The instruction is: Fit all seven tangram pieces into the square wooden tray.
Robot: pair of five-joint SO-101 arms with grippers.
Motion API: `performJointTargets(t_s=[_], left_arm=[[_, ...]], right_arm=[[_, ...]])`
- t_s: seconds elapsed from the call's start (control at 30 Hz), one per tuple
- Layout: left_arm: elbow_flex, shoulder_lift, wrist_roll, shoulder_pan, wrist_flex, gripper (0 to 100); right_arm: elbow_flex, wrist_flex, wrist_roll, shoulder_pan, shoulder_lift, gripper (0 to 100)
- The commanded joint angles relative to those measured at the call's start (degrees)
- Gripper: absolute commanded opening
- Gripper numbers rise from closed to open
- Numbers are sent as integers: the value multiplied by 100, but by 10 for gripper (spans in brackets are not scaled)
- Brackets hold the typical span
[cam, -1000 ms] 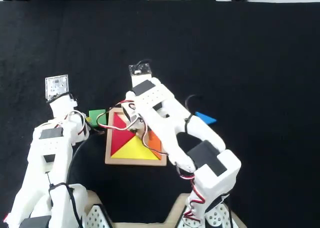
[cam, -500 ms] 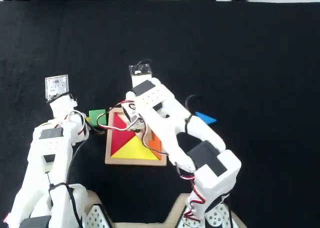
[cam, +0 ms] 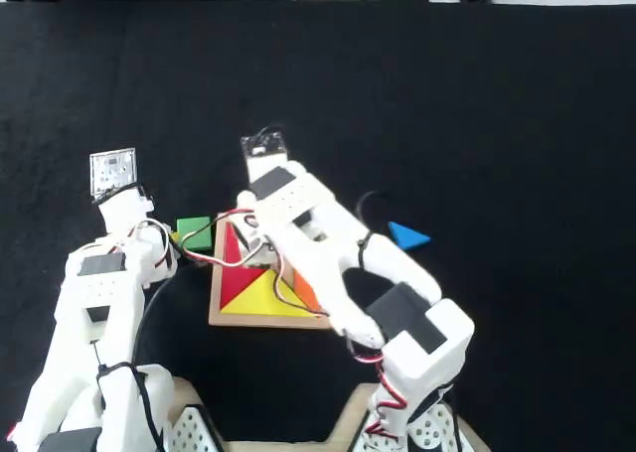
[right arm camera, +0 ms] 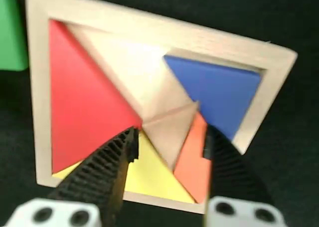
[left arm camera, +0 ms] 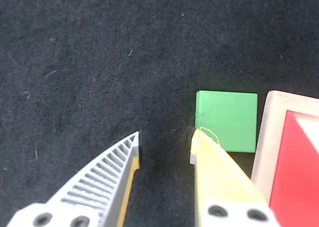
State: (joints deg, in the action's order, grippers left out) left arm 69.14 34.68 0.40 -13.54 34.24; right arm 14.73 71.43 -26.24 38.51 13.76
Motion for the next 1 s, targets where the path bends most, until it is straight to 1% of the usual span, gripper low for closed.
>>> performJointTargets(t_s=[0.0, 0.27, 0.47, 0.53, 0.63, 0.67, 0.73, 0.97], left_arm=[[-66, 18, -62, 66, -79, 170], [-66, 18, -62, 66, -79, 170], [-66, 18, -62, 66, -79, 170], [-66, 18, -62, 66, -79, 170], [-66, 18, -62, 66, -79, 170], [-66, 18, -62, 66, -79, 170], [-66, 18, -62, 66, -79, 170], [-66, 18, -62, 66, -79, 170]], right_arm=[[-48, 0, 70, 158, -330, 233], [-110, 9, 70, 114, -365, 233], [-286, -18, 70, 88, -796, 228], [-286, -35, 70, -44, -927, 180], [-268, -229, 88, -290, -998, 53], [-259, -316, 211, -360, -989, 15], [-242, -343, 536, -457, -954, 21], [-251, -387, 580, -809, -822, 18]])
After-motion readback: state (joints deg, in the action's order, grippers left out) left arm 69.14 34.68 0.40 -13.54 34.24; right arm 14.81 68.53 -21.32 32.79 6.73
